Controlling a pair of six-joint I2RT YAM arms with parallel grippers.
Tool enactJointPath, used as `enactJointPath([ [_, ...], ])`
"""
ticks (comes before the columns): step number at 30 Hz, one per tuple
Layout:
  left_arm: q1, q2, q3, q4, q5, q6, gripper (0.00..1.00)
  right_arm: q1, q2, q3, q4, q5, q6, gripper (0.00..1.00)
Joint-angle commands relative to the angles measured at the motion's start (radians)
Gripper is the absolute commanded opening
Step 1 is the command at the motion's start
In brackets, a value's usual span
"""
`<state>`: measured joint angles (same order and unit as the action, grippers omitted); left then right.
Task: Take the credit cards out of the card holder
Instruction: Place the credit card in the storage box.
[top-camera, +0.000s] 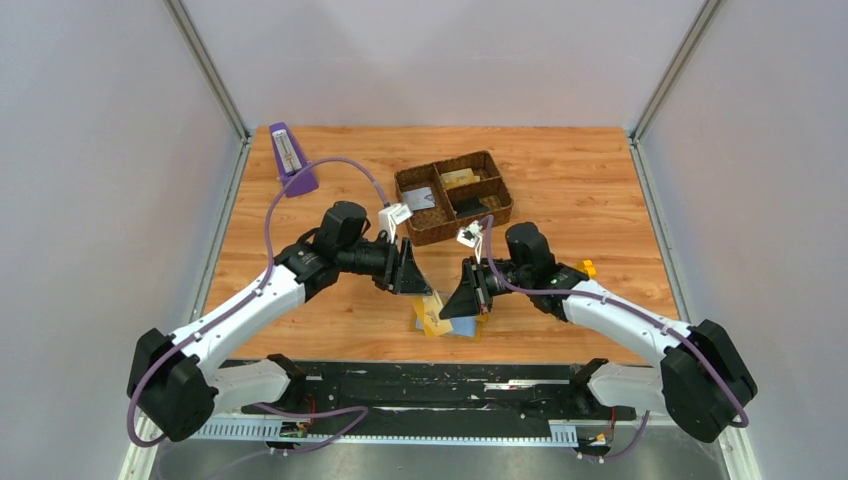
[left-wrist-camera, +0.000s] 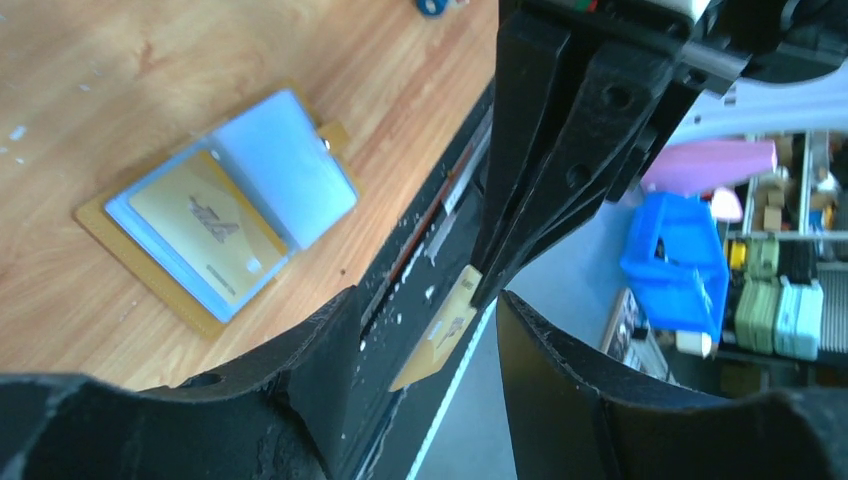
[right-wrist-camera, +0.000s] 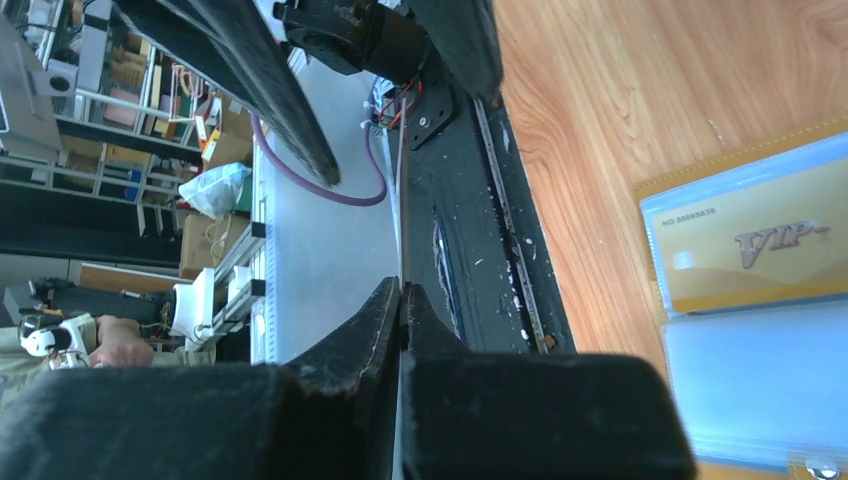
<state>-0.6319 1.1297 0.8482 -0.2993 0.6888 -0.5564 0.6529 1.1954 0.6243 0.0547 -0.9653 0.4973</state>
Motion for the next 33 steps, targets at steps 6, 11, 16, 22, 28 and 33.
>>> enactJointPath([
  [6,0.003,0.073,0.051,-0.084,0.186,0.129,0.5,0.002,0.046,0.065,0.0,-0.12,-0.061,0.0],
  [11,0.004,0.083,0.016,0.025,0.222,0.051,0.09,0.002,0.046,0.069,-0.025,-0.059,-0.065,0.17],
  [16,0.007,0.078,-0.021,0.092,0.097,-0.021,0.0,-0.025,0.03,0.058,-0.033,0.084,-0.008,0.47],
  [22,0.017,0.011,-0.095,0.23,-0.112,-0.221,0.0,-0.037,-0.045,0.038,-0.026,0.355,0.163,0.57],
  [28,0.019,-0.058,-0.232,0.523,-0.316,-0.505,0.0,-0.039,-0.119,0.025,-0.027,0.571,0.323,0.62],
  [33,0.02,-0.065,-0.27,0.653,-0.407,-0.594,0.0,-0.041,-0.148,0.013,-0.012,0.679,0.424,0.63],
])
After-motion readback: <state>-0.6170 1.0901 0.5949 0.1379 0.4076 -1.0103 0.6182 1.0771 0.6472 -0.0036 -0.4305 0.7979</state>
